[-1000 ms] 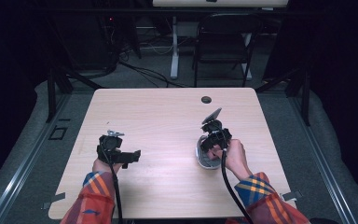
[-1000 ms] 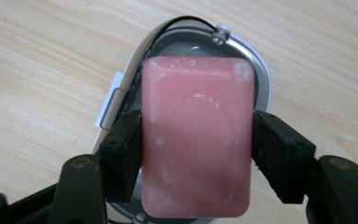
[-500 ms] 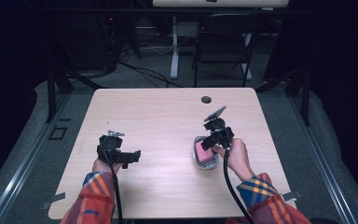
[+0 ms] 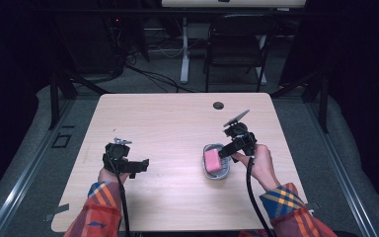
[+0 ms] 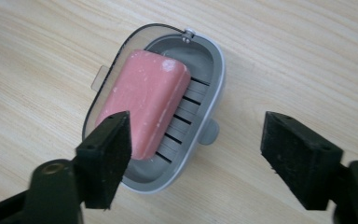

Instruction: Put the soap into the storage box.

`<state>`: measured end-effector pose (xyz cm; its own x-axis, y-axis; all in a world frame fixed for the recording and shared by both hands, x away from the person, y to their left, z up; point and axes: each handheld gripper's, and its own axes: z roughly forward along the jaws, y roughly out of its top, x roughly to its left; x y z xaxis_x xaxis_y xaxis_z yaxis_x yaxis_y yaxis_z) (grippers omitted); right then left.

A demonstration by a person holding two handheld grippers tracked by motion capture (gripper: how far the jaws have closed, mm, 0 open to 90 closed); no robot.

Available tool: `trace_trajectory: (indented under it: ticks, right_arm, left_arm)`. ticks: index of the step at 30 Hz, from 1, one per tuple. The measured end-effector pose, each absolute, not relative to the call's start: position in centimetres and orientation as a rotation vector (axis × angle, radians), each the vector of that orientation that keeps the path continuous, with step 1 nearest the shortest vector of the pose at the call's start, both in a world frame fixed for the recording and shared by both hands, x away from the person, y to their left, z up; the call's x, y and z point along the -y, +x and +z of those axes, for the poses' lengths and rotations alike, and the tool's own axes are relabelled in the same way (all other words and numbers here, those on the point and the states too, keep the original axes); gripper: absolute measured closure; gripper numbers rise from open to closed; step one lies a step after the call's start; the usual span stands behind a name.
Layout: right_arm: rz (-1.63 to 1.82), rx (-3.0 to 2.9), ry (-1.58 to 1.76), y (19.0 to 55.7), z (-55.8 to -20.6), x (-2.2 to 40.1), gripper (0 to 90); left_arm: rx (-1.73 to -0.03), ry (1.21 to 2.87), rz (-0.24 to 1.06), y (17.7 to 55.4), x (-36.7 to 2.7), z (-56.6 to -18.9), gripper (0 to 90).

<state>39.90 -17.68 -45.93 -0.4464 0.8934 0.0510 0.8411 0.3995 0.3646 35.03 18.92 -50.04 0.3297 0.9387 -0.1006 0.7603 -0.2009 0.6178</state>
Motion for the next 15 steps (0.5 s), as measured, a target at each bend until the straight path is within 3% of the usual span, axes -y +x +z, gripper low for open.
trace_trajectory:
  ticks: [15]
  right_arm:
    - [0.501, -2.488, 1.558, 38.8, -45.2, 21.8, 12.6]
  left_arm:
    - [-1.486, 2.021, 0.404, 35.1, -18.9, -50.1, 2.4]
